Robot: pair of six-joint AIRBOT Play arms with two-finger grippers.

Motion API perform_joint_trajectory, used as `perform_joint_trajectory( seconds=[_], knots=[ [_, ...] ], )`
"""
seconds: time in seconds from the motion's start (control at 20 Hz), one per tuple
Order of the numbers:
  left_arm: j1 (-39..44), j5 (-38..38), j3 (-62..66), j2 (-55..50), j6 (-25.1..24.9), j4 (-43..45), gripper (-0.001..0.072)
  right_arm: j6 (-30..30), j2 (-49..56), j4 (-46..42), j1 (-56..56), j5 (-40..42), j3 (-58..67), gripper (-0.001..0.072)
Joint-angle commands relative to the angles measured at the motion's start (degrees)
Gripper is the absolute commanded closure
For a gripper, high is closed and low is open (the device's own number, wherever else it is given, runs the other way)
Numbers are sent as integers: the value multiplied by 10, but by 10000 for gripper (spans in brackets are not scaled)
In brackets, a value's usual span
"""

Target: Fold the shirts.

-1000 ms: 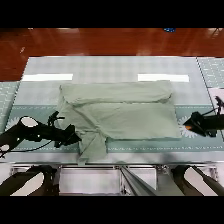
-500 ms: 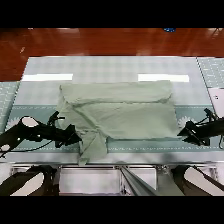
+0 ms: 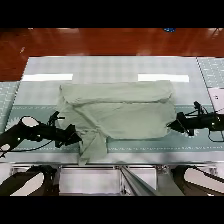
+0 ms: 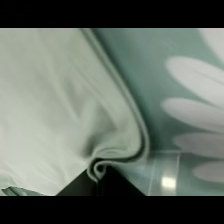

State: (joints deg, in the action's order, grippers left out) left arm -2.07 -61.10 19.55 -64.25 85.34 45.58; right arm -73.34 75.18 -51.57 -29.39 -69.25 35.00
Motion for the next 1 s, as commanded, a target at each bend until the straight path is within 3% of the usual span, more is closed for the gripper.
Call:
perform_joint_trajectory(
  seconds=[0.0, 0.2, 0.35, 0.65, 0.95],
  knots=[
    [-17, 9, 30, 1, -22, -7, 686, 21, 3, 7, 17, -27, 42, 688],
    [-61, -28, 134, 0, -39, -7, 686, -1, -23, -12, 17, -45, 138, 688],
    [-77, 0, 231, -24, -32, -28, 686, -2, -13, -13, 50, -19, 213, 688],
    [-34, -28, 436, -199, -34, -40, 687, -49, 80, -13, 128, 63, 333, 688],
    [-36, -31, 559, -313, -30, -40, 687, -55, 178, 19, 131, 68, 420, 687]
  ],
)
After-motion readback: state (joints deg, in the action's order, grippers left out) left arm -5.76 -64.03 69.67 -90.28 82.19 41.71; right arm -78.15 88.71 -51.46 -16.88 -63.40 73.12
